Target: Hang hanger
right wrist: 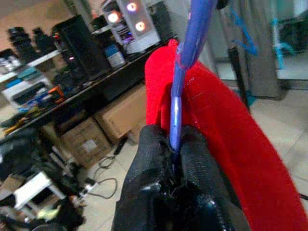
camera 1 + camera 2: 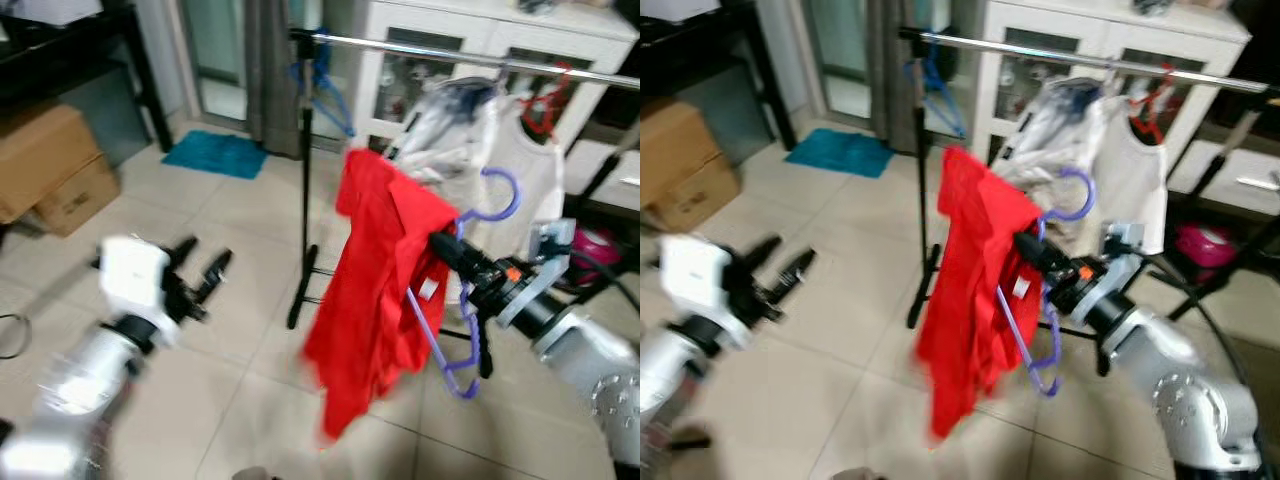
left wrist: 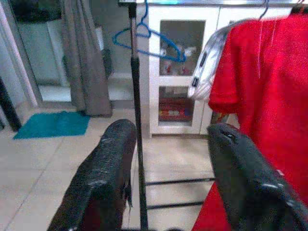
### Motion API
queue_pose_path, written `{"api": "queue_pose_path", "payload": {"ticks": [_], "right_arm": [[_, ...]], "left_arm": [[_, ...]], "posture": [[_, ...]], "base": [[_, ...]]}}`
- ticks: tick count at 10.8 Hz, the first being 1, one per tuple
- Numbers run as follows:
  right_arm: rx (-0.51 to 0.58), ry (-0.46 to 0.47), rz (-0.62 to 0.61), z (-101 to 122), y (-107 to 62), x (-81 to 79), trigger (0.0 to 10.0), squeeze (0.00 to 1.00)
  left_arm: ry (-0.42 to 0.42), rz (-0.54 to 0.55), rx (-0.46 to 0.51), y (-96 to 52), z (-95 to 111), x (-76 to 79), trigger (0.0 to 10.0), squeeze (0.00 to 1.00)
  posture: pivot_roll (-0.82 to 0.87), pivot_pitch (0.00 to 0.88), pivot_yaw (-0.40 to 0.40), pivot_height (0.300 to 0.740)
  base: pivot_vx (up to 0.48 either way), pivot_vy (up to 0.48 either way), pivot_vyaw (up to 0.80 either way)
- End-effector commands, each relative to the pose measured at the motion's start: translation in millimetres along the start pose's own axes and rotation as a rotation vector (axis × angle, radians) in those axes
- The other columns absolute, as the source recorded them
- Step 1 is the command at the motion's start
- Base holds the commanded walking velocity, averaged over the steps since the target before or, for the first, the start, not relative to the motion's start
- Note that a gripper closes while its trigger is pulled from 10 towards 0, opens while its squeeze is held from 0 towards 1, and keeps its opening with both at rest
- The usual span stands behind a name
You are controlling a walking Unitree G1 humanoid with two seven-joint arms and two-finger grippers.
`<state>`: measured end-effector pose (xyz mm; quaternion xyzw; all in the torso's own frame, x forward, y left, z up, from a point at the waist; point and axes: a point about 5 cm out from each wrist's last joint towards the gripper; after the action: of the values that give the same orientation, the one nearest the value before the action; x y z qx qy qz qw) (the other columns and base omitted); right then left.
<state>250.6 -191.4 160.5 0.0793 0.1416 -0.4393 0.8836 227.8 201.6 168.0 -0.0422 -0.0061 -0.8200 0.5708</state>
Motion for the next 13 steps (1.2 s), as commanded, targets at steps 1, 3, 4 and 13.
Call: {"api": "queue_pose_path", "payload": {"ticks": [1, 3, 4, 13], "right_arm": [[0.042, -0.042, 0.081, 14, -0.6, 0.0, 10.0, 0.00], [0.041, -0.085, 0.285, 30, -5.4, -2.8, 10.0, 0.00], [0.043, -0.088, 0.366, 37, -7.6, -6.0, 10.0, 0.00], [-0.087, -0.161, 0.623, 48, -13.6, -22.3, 10.0, 0.00]], "left_arm": [[-0.001, -0.045, 0.013, 2.8, 12, -10.7, 10.0, 1.00], [0.022, -0.153, 0.010, 12.9, 37, -36.4, 10.0, 0.71], [0.006, -0.223, -0.007, 20.1, 44, -42.3, 10.0, 0.00], [-0.086, -0.607, -0.206, 49.4, 23, -32.3, 0.0, 0.00]], "posture": [[0.00, 0.011, 0.043, 0.740], [-0.02, 0.000, 0.074, 0.740], [-0.03, 0.000, 0.083, 0.740], [-0.08, 0.000, 0.036, 0.740]], "base": [[0.000, 0.000, 0.00], [0.000, 0.000, 0.00], [0.000, 0.000, 0.00], [0.000, 0.000, 0.00]]}}
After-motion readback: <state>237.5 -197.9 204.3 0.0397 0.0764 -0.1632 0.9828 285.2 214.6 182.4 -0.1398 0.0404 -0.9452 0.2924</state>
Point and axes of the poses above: a point about 5 cm out from each wrist's last joint towards the gripper, its own y axis pointing out of the wrist towards the gripper, its own z axis along the axis of the wrist's last joint, x = y × z, and after that the axes turned 7 degrees about -y, right-handed
